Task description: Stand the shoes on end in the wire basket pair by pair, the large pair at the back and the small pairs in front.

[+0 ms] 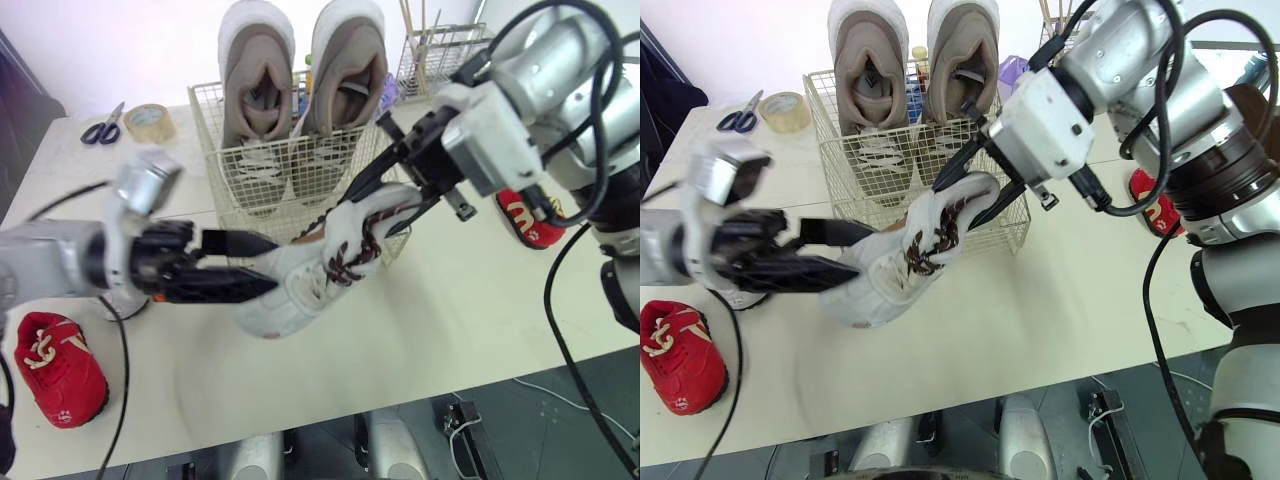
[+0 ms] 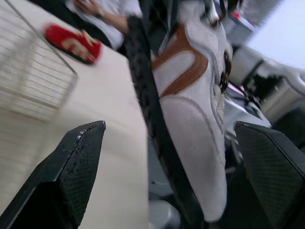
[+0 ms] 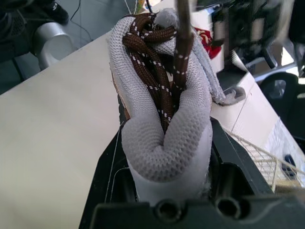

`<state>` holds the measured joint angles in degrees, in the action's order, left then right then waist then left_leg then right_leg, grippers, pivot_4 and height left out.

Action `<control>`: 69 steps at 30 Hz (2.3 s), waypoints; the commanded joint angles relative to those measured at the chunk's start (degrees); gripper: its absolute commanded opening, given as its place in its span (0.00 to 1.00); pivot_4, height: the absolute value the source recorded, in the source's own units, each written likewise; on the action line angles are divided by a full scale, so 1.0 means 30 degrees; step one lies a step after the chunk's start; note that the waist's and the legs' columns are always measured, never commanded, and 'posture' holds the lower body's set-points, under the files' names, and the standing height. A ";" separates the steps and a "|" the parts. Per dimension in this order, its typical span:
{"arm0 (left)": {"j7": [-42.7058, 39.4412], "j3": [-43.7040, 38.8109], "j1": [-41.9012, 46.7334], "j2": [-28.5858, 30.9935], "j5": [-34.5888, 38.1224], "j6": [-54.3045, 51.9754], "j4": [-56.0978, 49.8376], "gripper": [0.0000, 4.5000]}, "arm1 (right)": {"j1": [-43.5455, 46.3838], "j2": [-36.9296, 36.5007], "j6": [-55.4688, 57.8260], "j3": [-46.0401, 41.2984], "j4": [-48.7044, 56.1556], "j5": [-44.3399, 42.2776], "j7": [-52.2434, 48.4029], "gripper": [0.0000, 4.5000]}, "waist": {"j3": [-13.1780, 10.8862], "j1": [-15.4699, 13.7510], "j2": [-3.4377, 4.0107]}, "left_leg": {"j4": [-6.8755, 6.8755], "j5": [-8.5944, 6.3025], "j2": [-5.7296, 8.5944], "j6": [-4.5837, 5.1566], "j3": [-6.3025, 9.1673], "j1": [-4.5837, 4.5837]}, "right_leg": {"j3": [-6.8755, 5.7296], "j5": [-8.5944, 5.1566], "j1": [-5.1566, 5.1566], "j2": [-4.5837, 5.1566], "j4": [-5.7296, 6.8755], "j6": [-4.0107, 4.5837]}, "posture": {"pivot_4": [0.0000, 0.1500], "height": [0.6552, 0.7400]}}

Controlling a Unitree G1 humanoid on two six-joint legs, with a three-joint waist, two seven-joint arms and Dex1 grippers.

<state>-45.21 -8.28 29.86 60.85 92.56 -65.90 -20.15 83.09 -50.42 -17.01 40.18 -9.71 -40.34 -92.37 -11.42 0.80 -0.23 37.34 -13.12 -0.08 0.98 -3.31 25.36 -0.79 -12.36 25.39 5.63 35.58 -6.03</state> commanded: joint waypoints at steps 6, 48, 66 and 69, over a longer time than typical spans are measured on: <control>-0.2358 0.1861 0.2003 -0.0941 -0.2207 -0.1273 0.0399 0.94 | 0.0488 0.0190 0.0377 -0.0966 0.0596 -0.0161 -0.0043 0.29 | -0.0004 -0.0002 -0.0010 | 0.0033 0.0001 0.0002 0.0000 0.0010 -0.0001 | -0.0001 0.0001 -0.0001 -0.0015 0.0038 -0.0008 | 1.00 1.00; 0.6230 -0.1474 -0.2979 -0.8576 -0.1585 0.6570 -0.3036 0.10 | -1.3351 0.7100 2.5019 -1.6470 0.6955 -1.5303 2.0191 0.99 | 0.0057 -0.0069 -0.0097 | 0.0277 -0.0044 0.0007 0.0093 0.0106 -0.0016 | -0.0033 0.0006 -0.0179 0.0000 0.0095 0.0013 | 1.00 1.00; 0.5386 -0.1014 -0.3501 -0.8116 -0.3207 0.6399 -0.2997 0.10 | -1.2821 0.7465 2.5155 -1.6331 0.7357 -1.5244 1.9654 0.03 | 0.0057 -0.0063 -0.0098 | 0.0275 -0.0045 -0.0002 0.0094 0.0113 -0.0018 | -0.0034 0.0003 -0.0179 -0.0008 0.0089 0.0015 | 1.00 1.00; 0.5493 -0.1008 -0.3249 -0.7810 -0.3604 0.6319 -0.2756 0.40 | -1.2845 0.7275 2.5296 -1.6248 0.7598 -1.5064 1.9374 0.00 | 0.0057 -0.0064 -0.0098 | 0.0272 -0.0046 -0.0002 0.0095 0.0114 -0.0017 | -0.0034 0.0003 -0.0179 -0.0008 0.0084 0.0013 | 1.00 1.00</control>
<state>-28.73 -11.88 19.18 36.37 82.85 -46.34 -27.87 43.01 -28.64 59.20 -7.77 9.52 -84.25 -32.23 -11.25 0.61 -0.52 38.16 -13.26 -0.08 1.26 -2.97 25.31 -0.89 -12.35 24.86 5.61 35.83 -5.99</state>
